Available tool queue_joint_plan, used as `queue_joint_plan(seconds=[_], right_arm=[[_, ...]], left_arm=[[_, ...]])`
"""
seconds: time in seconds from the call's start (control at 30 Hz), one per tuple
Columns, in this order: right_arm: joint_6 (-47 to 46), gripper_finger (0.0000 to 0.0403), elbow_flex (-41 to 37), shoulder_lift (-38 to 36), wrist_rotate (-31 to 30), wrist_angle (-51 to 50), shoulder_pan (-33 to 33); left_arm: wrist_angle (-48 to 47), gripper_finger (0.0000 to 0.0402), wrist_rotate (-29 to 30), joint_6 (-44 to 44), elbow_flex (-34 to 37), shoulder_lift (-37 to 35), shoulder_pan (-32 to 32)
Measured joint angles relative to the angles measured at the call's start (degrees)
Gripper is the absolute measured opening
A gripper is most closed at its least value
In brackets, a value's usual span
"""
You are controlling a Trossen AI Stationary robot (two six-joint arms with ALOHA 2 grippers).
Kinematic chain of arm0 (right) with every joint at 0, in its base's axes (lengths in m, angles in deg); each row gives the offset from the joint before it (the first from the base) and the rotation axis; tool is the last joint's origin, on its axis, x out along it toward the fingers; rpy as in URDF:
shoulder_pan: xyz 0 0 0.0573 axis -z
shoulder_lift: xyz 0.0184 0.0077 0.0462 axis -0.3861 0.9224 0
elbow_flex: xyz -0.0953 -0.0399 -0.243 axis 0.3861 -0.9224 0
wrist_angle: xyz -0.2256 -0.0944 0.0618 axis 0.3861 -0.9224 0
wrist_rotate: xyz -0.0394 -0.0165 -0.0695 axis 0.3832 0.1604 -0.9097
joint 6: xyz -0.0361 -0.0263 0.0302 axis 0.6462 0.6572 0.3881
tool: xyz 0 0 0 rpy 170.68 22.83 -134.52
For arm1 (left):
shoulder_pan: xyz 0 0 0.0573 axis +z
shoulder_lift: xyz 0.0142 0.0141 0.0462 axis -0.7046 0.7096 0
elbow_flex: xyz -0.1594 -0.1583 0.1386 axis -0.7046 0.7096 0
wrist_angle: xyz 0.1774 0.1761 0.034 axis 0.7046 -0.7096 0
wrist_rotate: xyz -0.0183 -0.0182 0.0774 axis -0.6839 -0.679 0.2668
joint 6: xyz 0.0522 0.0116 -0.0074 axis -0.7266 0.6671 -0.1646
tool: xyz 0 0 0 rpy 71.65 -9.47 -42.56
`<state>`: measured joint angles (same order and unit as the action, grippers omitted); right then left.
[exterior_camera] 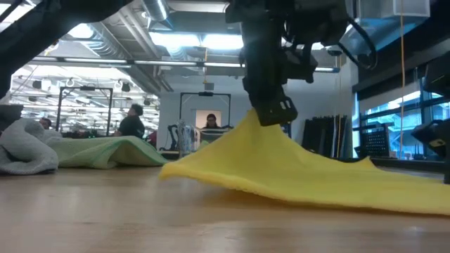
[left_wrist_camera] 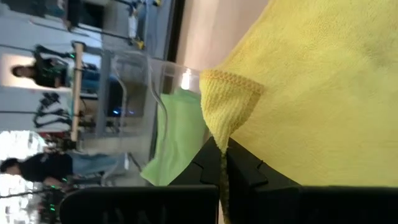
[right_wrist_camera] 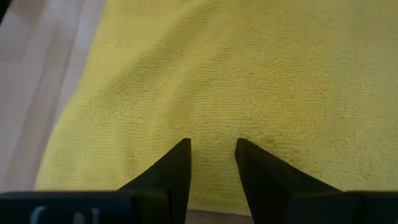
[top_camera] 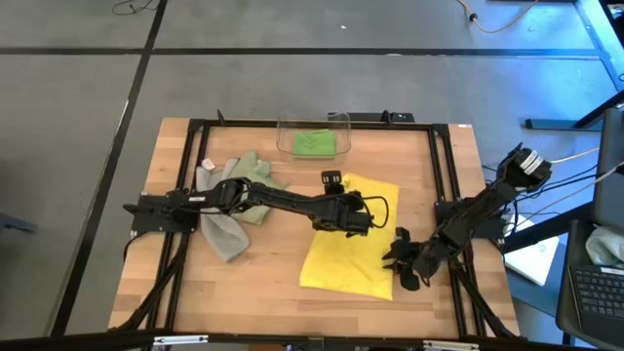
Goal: Fold microfiber towels
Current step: Fold the yellow microfiber cloth
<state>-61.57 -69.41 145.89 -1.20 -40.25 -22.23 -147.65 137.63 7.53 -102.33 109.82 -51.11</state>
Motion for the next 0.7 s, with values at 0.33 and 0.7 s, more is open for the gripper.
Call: queue_joint_plan(seconds=[0.33,0.7], right_arm=[[1.5,0.0133,0.0,4.1,0.3,6.3,-0.3],[1.3,0.0133,-0.1,4.1,1.0,6.3,-1.9]], left_arm=[[-11.0,0.0011,-2.3,9.8,0.0,0.0,1.7],[-18.4,0.0066,-3.2,17.9,0.0,0.0,2.6]])
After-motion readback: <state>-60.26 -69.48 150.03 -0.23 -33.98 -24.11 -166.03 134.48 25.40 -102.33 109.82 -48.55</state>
